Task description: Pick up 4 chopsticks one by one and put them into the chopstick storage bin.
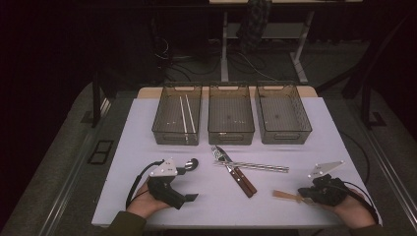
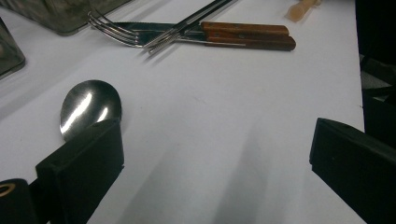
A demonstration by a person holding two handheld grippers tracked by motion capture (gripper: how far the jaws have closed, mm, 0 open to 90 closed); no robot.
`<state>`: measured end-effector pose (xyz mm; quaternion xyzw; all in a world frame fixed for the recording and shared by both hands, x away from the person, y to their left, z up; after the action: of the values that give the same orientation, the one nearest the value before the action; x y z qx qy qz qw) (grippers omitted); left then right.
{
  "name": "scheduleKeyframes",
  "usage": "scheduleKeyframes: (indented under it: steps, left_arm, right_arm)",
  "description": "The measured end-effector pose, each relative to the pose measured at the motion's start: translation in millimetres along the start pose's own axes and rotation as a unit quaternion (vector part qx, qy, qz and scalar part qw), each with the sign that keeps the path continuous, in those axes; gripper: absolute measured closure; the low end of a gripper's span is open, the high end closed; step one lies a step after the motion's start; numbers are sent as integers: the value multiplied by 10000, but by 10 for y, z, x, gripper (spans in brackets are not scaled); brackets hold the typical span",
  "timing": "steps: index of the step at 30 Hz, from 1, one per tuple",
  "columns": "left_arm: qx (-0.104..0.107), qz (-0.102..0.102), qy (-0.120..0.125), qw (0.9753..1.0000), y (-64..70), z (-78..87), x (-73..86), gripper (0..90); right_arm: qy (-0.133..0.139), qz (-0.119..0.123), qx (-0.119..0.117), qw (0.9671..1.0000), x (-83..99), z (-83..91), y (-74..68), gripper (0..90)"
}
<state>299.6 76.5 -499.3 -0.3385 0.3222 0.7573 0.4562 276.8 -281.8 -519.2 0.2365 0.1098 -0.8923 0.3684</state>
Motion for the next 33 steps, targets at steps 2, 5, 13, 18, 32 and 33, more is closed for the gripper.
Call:
scheduleKeyframes:
  steps: [2,5,13,18,32,33]
  left_arm:
    - [0,-4,-3,10000,0,-2,1,13]
    - [-9,-1,-10,10000,-2,-1,2,13]
    - [-22,20,-4,10000,-10,-3,3,13]
    - [-8,9,-5,10000,-7,1,5,13]
    - [-3,3,-4,10000,-2,2,3,13]
    - [0,5,-4,10000,-3,1,3,13]
  right_arm:
    - [32,33,35,10000,-18,-2,23,898]
    - [223,-25,47,9997,-134,21,85,897]
    - [488,-99,150,9986,-642,-159,317,898]
    - [411,-169,233,9987,-823,-367,438,898]
    - [234,-108,178,9995,-759,-448,419,898]
    - [219,-96,171,9996,-749,-443,408,898]
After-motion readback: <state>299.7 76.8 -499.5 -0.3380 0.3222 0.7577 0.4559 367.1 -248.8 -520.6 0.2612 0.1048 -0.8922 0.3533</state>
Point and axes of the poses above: each handheld gripper's, and its own axes: z roughly backward along the jaws, x roughly out of its underside, y roughly to its right, the point moved 10 cm from there along -z, roughly forward along the jaws, and after that the axes turned 3 degrees about x, right-handed, at the moved point
